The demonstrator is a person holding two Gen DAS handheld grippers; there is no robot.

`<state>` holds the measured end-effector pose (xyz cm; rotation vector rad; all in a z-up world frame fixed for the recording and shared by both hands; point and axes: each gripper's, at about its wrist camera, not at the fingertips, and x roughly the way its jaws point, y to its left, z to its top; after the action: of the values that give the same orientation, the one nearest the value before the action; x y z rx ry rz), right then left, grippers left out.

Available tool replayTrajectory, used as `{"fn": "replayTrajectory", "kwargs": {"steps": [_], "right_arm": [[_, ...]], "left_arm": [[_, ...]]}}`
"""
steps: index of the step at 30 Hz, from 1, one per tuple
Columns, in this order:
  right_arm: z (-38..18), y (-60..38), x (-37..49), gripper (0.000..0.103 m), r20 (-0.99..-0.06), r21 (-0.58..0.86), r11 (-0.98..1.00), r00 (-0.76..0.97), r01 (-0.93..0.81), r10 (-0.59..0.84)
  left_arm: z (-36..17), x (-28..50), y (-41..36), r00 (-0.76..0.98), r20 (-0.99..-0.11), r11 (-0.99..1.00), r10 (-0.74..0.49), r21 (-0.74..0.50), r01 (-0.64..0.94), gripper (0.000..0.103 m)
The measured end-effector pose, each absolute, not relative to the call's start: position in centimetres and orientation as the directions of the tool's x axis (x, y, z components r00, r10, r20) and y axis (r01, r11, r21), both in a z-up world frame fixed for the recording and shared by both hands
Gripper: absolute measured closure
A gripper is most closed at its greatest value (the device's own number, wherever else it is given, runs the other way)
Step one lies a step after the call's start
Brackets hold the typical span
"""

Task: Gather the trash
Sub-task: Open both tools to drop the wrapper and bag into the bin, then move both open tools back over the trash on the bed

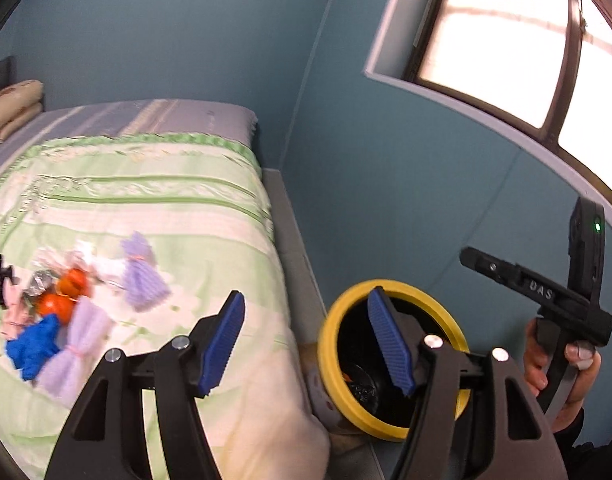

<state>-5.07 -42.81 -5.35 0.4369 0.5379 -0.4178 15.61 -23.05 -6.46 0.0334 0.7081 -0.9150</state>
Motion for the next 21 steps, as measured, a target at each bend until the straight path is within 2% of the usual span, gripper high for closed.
{"fn": "replayTrajectory", "kwargs": {"steps": [13,15,21], "right_arm": [[-2.1,-35.2,1.3,0.035,-0.523,0.199,0.928,0.835,0.314,-0.17],[-2.0,-33.9,2.6,0.035,-0.527,0.184,0.94,0.836,0.286,-0.151],[-2.1,-29.7,7.3,0.034,-0.537,0.147,0.967,0.837,0.209,-0.099]], "left_arm": [[-1.5,17.6,-13.5,0.599,-0.507,0.76,-0.62,-0.197,0.619,0.042],[-1.2,18.3,-11.6,0.628,-0.502,0.785,-0.595,-0.191,0.59,0.036],[-1.0,20.2,-6.8,0.69,-0.498,0.837,-0.526,-0.159,0.523,0.031]]}}
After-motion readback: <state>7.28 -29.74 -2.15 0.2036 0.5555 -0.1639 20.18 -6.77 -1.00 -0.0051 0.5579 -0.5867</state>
